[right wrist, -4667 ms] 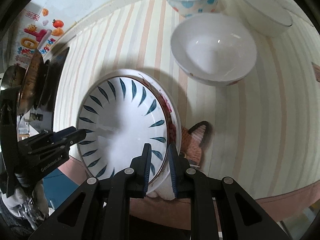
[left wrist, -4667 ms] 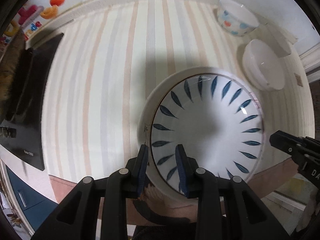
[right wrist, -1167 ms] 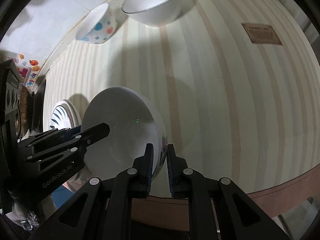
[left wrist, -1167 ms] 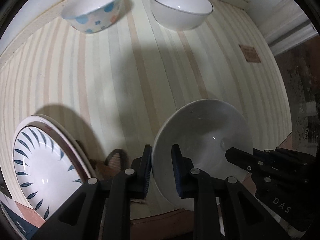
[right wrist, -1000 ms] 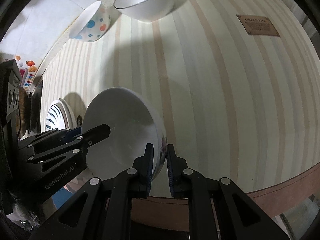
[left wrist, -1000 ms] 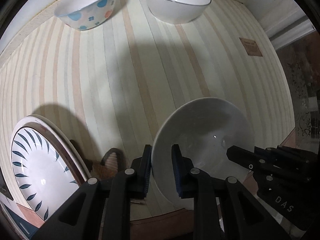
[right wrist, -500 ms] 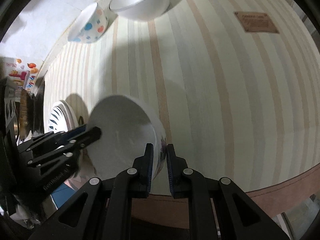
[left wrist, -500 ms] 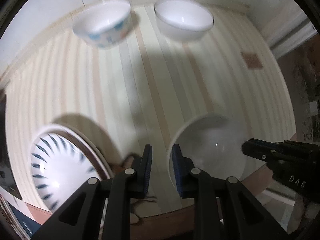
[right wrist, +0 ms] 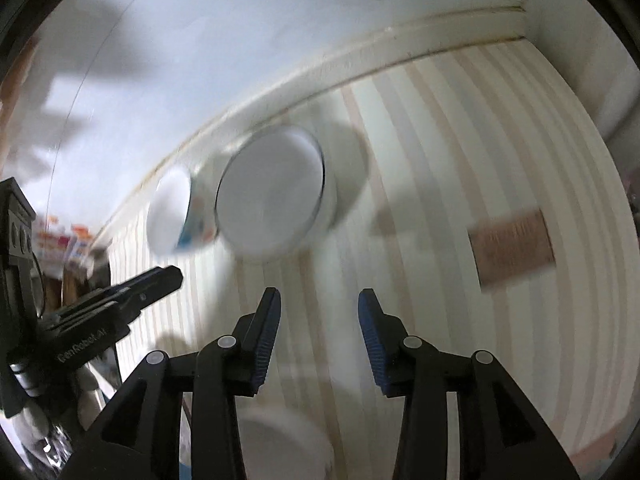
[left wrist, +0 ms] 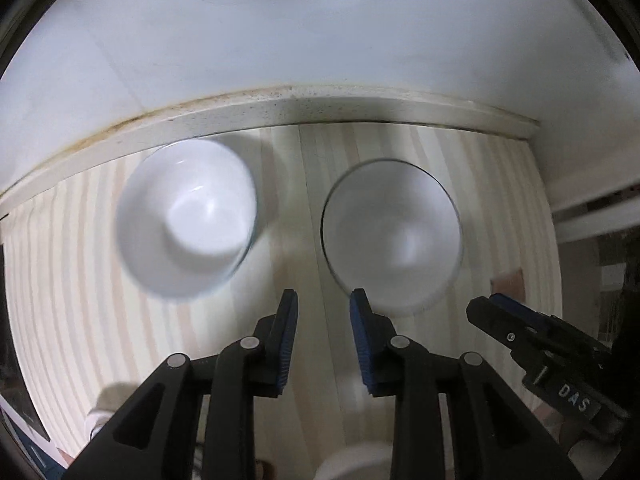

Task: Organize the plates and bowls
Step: 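Lift the plain white bowl with both grippers toward the blue-rimmed white bowl, then lower the held bowl into the blue-rimmed bowl and grip both rims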

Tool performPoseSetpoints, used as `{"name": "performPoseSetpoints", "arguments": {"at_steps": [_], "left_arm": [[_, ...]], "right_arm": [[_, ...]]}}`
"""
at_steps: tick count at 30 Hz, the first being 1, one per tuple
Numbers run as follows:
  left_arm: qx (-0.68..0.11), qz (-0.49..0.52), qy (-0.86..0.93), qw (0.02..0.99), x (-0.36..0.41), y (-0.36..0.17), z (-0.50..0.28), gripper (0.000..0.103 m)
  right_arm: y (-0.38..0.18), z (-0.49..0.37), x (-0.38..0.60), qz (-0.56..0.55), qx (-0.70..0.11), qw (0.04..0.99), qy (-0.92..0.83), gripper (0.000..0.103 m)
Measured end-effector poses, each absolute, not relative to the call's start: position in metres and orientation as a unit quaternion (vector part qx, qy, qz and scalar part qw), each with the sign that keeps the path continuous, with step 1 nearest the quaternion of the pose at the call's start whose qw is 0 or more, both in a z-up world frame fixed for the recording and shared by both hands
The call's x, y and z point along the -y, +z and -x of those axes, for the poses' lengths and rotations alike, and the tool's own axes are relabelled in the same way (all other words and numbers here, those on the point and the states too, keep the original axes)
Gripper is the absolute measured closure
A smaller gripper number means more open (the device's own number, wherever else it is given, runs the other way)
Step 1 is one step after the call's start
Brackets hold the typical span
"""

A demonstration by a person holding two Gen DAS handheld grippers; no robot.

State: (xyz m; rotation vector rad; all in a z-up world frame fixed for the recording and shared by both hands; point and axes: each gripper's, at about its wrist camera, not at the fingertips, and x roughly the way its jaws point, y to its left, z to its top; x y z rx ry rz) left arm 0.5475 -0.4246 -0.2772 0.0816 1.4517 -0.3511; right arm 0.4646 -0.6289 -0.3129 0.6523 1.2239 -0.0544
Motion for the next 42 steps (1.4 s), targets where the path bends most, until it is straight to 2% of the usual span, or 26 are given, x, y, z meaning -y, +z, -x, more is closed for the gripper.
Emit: {"name": "performPoseSetpoints", "arguments": {"at_steps": [6, 7, 8, 9, 12, 23, 34, 42], "left_arm": [[-0.695, -0.034, -0.154, 0.701, 0.445, -0.32, -0.575, 0.079], [-0.692, -0.035, -0.155, 0.704, 0.447, -0.322, -0.576, 0.079], [-0.69, -0.033, -0.162, 0.704, 0.45, -0.324, -0.577, 0.084], [-0.689, -0.036, -0.163, 0.705, 0.451, -0.324, -0.575, 0.084], [-0.684, -0.043, -0.162, 0.71, 0.455, -0.323, -0.575, 0.085], [-0.642, -0.056, -0.187, 0.741, 0.45, -0.272, -0.549, 0.085], [-0.604, -0.049, -0.226, 0.763, 0.427, -0.211, -0.496, 0.085], [-0.59, -0.049, -0.25, 0.766, 0.406, -0.191, -0.446, 0.085]], "right_arm": [[-0.338, -0.513, 0.637, -0.299, -0.577, 0.76, -0.028, 0.062], [-0.343, -0.514, 0.639, -0.299, -0.579, 0.758, -0.028, 0.065], [-0.347, -0.519, 0.639, -0.299, -0.581, 0.757, -0.027, 0.075], [-0.352, -0.524, 0.638, -0.297, -0.585, 0.754, -0.025, 0.083], [-0.357, -0.53, 0.638, -0.283, -0.587, 0.758, -0.033, 0.086], [-0.339, -0.515, 0.632, -0.273, -0.579, 0.767, -0.037, 0.086], [-0.267, -0.453, 0.608, -0.253, -0.546, 0.798, -0.039, 0.086], [-0.228, -0.392, 0.582, -0.245, -0.531, 0.81, -0.043, 0.086]]}}
